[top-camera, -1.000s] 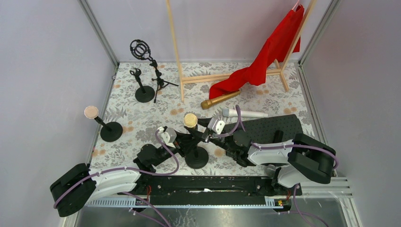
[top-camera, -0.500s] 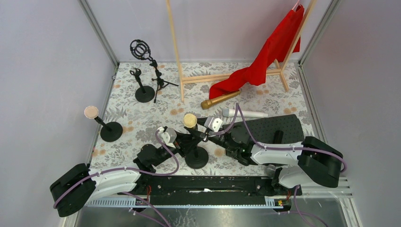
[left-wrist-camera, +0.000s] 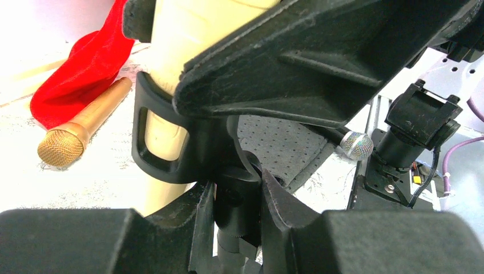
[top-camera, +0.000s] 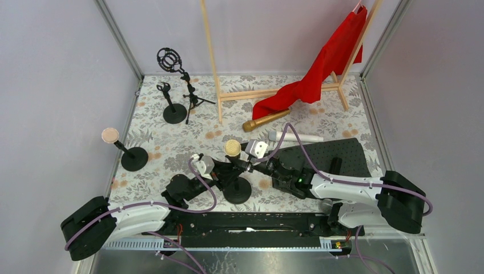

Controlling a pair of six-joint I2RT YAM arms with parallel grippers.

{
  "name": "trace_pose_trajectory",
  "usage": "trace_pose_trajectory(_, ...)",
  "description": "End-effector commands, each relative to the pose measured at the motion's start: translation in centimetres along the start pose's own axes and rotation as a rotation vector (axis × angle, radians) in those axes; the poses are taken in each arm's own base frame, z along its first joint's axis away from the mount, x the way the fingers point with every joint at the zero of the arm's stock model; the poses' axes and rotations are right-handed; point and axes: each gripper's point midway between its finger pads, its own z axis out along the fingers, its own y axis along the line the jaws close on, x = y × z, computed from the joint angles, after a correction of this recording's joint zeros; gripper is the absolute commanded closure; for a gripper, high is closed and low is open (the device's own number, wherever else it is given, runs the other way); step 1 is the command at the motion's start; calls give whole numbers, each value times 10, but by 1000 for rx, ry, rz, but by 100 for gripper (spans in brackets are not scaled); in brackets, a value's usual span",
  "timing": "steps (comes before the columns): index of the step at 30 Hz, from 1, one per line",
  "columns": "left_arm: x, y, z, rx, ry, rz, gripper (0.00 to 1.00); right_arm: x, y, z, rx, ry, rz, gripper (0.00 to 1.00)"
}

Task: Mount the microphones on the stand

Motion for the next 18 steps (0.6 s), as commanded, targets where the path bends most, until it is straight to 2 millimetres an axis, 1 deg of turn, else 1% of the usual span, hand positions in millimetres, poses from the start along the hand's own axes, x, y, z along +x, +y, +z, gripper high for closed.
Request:
trace_pose_trajectory(1, 33, 22, -12, -103, 102, -2, 100, 60, 16, -22, -88, 241, -24, 48)
trace_pose_trajectory(5, 32, 22, -11, -101, 99, -5, 100, 33, 13, -15, -88, 160, -21, 40)
trace_pose_trajectory(7, 33, 22, -11, -102, 101, -6, 100, 19, 11, -13, -81, 117, -19, 37)
trace_pose_trajectory(12, 34, 22, -12, -104, 104, -6, 100, -10, 6, -10, -64, 18, -11, 36)
trace_pose_trajectory(16, 34, 23, -14, -109, 103, -9, 100, -30, 2, -15, -44, -57, -6, 35)
trace_pose_trajectory(18, 35, 22, -14, -106, 103, -8, 100, -37, -1, -18, -29, -81, -7, 35)
